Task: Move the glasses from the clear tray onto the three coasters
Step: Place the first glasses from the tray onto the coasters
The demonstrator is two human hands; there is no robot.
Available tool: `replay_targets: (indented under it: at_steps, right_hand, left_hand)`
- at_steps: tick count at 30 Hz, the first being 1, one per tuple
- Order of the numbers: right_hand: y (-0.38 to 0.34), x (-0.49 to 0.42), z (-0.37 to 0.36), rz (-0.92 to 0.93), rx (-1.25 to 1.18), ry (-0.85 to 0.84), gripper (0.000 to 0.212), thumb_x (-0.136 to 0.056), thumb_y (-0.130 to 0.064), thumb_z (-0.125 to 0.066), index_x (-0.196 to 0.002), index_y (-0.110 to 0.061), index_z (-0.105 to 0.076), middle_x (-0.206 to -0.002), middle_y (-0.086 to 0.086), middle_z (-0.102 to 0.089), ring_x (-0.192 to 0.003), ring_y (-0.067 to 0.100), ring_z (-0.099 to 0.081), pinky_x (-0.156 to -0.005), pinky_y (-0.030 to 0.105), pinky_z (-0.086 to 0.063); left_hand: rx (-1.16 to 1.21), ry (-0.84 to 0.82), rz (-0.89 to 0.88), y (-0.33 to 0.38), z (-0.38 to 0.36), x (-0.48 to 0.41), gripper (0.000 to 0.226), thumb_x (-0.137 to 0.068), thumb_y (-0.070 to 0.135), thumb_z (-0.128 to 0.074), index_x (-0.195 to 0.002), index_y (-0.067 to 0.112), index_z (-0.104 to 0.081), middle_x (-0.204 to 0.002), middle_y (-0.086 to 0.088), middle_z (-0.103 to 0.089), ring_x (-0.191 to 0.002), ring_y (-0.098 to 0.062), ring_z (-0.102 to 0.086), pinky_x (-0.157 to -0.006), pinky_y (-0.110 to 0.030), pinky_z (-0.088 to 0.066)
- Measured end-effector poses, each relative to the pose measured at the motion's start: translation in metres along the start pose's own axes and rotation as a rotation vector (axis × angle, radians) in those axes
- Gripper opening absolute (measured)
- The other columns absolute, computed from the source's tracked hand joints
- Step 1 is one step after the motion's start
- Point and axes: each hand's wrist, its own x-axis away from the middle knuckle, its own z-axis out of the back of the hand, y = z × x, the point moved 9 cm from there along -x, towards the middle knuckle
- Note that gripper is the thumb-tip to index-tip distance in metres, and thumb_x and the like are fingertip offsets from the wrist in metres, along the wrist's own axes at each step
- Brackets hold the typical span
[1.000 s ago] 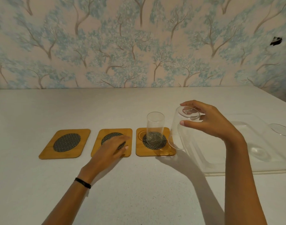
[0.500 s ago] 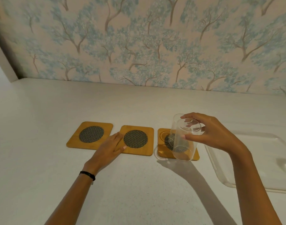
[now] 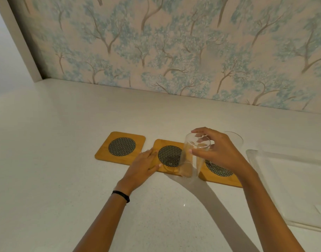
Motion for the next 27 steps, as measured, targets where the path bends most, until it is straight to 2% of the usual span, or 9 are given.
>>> replay_targets:
  at_steps: [4, 8, 12, 15, 21, 27]
  right_hand:
    - [-0.005, -0.024, -0.02, 0.009, -0.02, 0.011, 0.05, -0.065, -0.045, -0.077, -0.11, -0.039, -0.056, -0.11, -0.007, -0.06, -0.098, 0.004, -0.058, -0.074, 0.023, -0.053]
    - [-0.002, -0.047, -0.035, -0.002, -0.018, 0.03, 0.051, -0.067, -0.036, -0.079, -0.113, -0.031, -0.057, -0.112, 0.0, -0.059, -0.097, 0.014, -0.058, -0.079, 0.033, -0.054]
    - [0.008, -0.063, -0.045, -0.018, 0.004, 0.035, 0.052, -0.068, -0.036, -0.078, -0.115, -0.029, -0.057, -0.11, 0.0, -0.058, -0.098, 0.016, -0.057, -0.084, 0.039, -0.053]
    - [0.016, -0.07, -0.051, -0.033, 0.026, 0.024, 0.053, -0.068, -0.038, -0.078, -0.115, -0.029, -0.056, -0.11, -0.001, -0.056, -0.099, 0.017, -0.057, -0.085, 0.041, -0.053]
    - [0.019, -0.074, -0.055, -0.033, 0.046, 0.022, 0.054, -0.068, -0.037, -0.078, -0.116, -0.026, -0.056, -0.116, 0.003, -0.057, -0.099, 0.017, -0.056, -0.084, 0.039, -0.053]
    - [0.014, -0.072, -0.059, -0.015, 0.076, 0.019, 0.056, -0.07, -0.037, -0.076, -0.12, -0.025, -0.054, -0.12, 0.004, -0.056, -0.099, 0.014, -0.054, -0.08, 0.029, -0.049]
  left_hand:
    - [-0.012, 0.017, -0.019, 0.0, 0.001, -0.001, 0.057, -0.094, 0.04, -0.047, -0.143, 0.015, -0.03, -0.152, -0.007, -0.031, -0.139, -0.02, -0.027, -0.116, -0.035, -0.02]
    - [-0.008, 0.025, -0.046, 0.002, 0.001, -0.002, 0.059, -0.094, 0.041, -0.045, -0.145, 0.019, -0.026, -0.152, -0.002, -0.031, -0.138, -0.018, -0.028, -0.117, -0.036, -0.023]
    - [-0.015, 0.043, -0.058, 0.002, 0.003, -0.003, 0.055, -0.094, 0.041, -0.045, -0.142, 0.018, -0.032, -0.146, 0.0, -0.04, -0.133, -0.017, -0.035, -0.112, -0.032, -0.026]
    - [-0.029, 0.042, -0.061, 0.0, 0.001, -0.003, 0.055, -0.094, 0.042, -0.044, -0.142, 0.018, -0.032, -0.148, -0.001, -0.037, -0.134, -0.016, -0.033, -0.113, -0.032, -0.023]
    - [-0.051, 0.025, -0.048, -0.003, -0.002, -0.004, 0.056, -0.095, 0.043, -0.042, -0.143, 0.018, -0.029, -0.15, 0.0, -0.035, -0.136, -0.016, -0.03, -0.116, -0.036, -0.024]
    - [-0.062, 0.013, -0.021, -0.006, -0.004, -0.004, 0.056, -0.094, 0.044, -0.042, -0.143, 0.018, -0.031, -0.15, 0.0, -0.034, -0.136, -0.017, -0.03, -0.116, -0.036, -0.023]
